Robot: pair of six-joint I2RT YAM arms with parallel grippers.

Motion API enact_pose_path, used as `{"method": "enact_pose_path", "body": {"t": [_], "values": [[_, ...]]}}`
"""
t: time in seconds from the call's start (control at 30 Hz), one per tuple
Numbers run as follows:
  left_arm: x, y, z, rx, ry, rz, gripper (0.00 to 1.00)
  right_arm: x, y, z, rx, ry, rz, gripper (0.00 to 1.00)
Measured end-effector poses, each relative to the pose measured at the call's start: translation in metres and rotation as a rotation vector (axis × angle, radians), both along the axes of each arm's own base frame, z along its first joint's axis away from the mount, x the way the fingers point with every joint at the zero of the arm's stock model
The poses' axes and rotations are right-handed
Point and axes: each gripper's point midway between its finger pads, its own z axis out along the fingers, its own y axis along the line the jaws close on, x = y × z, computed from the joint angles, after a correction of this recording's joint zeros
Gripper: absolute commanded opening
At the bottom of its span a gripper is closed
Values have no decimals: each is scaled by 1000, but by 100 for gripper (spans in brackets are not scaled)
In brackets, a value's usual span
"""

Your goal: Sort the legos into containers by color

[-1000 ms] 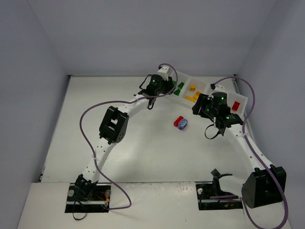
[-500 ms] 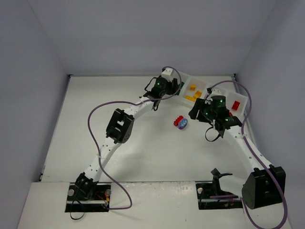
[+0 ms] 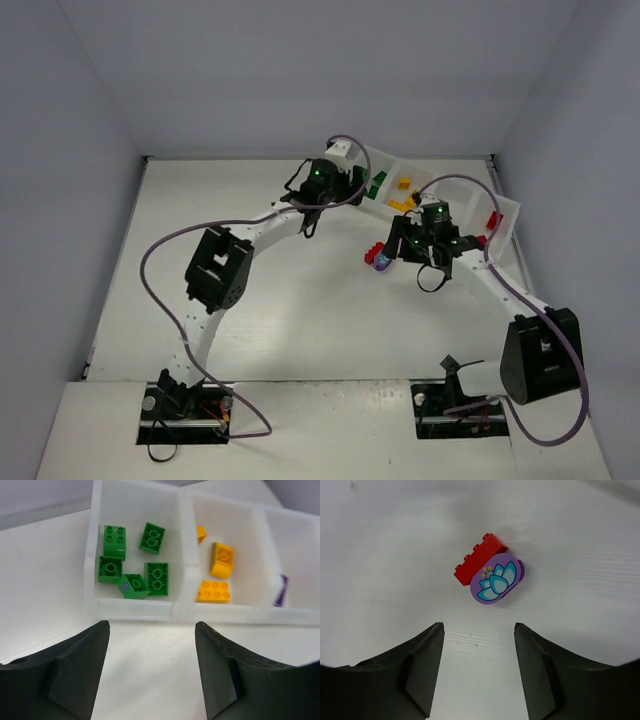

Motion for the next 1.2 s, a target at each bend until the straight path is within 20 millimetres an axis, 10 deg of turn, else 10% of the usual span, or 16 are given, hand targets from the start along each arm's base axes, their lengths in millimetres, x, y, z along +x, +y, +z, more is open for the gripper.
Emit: {"method": "enact_pose_path", "body": {"t": [0.3,0.7,1.2], "values": [[-81,49,103,-29,-14,-37,63,4,1,-43,-39,140,-81,50],[-172,114,30,141,250,-31,63,16,7,-65,59,240,-277,39],[-189,127,36,154,267,-28,63,37,17,-69,141,218,-342,40]]}}
